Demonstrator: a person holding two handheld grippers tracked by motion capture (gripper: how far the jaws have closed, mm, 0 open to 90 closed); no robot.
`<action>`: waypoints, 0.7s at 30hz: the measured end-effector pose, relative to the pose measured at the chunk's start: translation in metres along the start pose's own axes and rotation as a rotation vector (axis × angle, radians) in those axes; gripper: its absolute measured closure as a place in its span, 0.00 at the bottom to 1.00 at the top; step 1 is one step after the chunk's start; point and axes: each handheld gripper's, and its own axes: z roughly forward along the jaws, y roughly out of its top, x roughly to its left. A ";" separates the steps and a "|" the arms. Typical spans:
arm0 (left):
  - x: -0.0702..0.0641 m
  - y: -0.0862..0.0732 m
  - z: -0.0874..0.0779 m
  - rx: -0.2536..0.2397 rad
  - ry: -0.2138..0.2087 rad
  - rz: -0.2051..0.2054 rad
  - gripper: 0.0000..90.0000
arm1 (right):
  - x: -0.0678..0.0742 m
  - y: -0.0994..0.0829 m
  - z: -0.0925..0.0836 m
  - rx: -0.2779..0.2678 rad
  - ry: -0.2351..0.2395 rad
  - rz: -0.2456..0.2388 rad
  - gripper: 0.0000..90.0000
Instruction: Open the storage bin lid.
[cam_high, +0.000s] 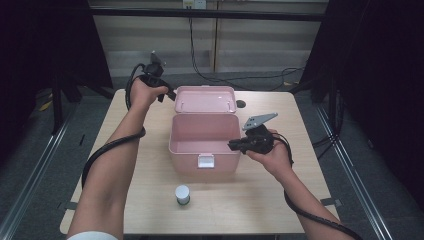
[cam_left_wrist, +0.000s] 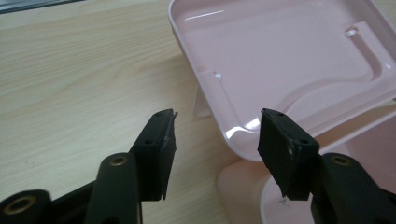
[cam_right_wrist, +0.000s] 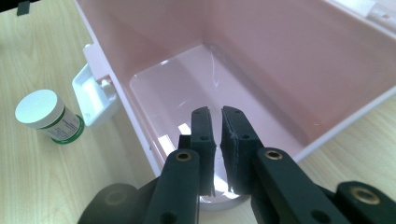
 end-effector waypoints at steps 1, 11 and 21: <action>0.000 -0.001 -0.001 0.003 0.002 0.002 0.50 | -0.001 0.000 -0.002 0.000 -0.001 0.003 0.92; -0.002 -0.016 -0.006 0.023 -0.010 0.017 0.42 | -0.006 0.001 -0.016 -0.026 -0.023 0.033 0.85; -0.004 -0.030 -0.016 0.043 -0.013 0.042 0.39 | -0.009 -0.009 -0.037 -0.059 -0.038 0.075 0.69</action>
